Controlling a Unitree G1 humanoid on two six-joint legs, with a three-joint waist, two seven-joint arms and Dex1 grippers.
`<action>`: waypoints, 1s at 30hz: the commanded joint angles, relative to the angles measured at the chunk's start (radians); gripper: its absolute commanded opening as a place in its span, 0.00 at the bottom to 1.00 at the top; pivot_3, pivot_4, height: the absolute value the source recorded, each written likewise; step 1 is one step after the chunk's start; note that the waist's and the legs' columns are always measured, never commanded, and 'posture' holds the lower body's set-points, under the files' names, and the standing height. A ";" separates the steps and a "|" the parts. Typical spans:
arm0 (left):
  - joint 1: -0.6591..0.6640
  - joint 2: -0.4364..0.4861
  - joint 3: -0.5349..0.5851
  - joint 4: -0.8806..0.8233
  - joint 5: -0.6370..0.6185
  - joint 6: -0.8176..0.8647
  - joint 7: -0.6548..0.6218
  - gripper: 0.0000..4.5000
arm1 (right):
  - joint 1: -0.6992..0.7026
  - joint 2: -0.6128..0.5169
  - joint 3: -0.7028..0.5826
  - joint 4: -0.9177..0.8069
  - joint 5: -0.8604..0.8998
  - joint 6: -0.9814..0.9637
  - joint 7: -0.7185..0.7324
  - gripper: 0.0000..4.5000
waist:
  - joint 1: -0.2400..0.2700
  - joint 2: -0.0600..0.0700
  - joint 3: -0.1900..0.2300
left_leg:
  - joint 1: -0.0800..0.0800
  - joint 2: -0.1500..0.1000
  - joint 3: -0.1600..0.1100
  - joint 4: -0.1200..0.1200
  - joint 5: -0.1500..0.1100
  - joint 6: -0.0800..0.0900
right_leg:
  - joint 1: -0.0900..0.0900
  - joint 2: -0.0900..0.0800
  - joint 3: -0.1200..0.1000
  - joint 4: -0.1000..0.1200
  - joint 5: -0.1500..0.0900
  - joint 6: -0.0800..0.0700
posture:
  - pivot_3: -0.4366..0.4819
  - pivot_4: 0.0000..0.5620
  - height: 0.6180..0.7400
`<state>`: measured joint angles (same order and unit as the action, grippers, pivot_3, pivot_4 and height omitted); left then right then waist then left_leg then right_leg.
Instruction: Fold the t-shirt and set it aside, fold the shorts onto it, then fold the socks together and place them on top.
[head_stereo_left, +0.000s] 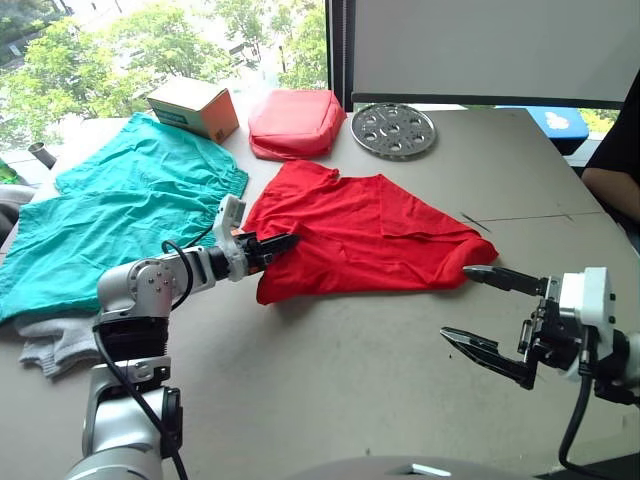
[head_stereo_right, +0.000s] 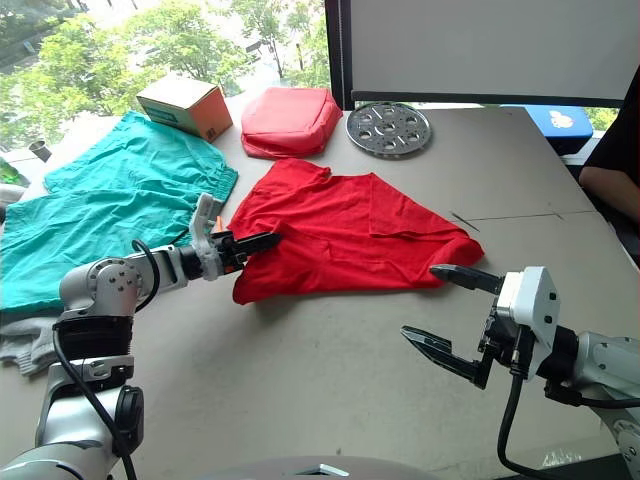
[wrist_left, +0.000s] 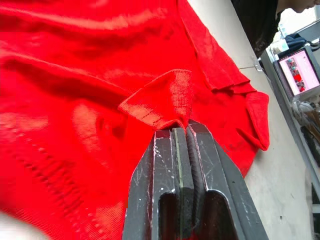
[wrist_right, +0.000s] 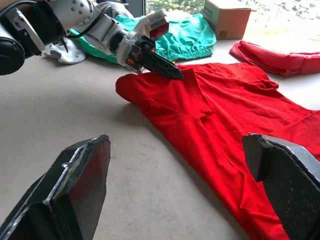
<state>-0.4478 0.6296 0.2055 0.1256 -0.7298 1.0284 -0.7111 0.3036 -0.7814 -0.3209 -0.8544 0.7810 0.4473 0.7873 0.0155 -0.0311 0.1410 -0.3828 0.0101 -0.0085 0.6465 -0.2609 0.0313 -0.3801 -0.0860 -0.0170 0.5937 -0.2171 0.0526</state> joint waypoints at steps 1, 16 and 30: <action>0.036 0.035 -0.055 -0.074 0.071 -0.113 -0.061 0.01 | -0.022 -0.002 0.010 -0.013 -0.003 -0.013 0.002 1.00 | 0.003 0.000 0.000 | 0.000 0.000 0.000 0.000 0.000 0.000 | 0.000 0.000 0.000 0.000 0.000 0.000 | 0.48 0.27 1.00; 0.012 -0.048 0.177 0.069 -0.152 0.219 0.028 0.67 | -0.034 -0.010 0.002 -0.005 -0.004 -0.008 0.018 1.00 | 0.008 0.000 0.000 | -0.001 -0.001 -0.002 0.002 0.000 0.000 | 0.000 0.004 -0.003 0.000 0.000 0.001 | 0.48 0.27 1.00; -0.053 -0.138 0.279 0.207 -0.196 0.300 0.121 0.24 | -0.005 -0.023 -0.036 -0.021 0.007 0.001 0.020 1.00 | 0.004 -0.001 0.000 | -0.001 -0.001 -0.002 0.002 0.000 0.000 | 0.001 0.005 -0.003 0.001 0.000 0.001 | 0.48 0.27 1.00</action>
<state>-0.4948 0.5022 0.4703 0.3394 -0.9057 1.3192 -0.5955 0.2982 -0.7943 -0.3290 -0.8462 0.7731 0.4545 0.8025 0.0198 -0.0320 0.1406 -0.3833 0.0086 -0.0107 0.6486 -0.2608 0.0316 -0.3792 -0.0813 -0.0203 0.5947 -0.2171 0.0532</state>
